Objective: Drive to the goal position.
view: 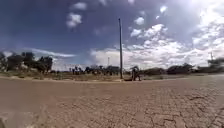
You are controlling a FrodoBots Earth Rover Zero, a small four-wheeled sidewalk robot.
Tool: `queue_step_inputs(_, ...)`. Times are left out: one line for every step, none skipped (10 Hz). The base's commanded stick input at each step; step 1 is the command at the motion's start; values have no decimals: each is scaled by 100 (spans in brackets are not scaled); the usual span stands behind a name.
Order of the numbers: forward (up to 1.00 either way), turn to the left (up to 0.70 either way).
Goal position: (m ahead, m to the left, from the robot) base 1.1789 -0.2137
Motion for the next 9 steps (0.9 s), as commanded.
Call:
queue_step_inputs(85, 0)
queue_step_inputs(85, 0)
queue_step_inputs(85, 0)
queue_step_inputs(85, 0)
queue_step_inputs(85, 0)
queue_step_inputs(85, 0)
queue_step_inputs(85, 0)
queue_step_inputs(85, 0)
queue_step_inputs(85, 0)
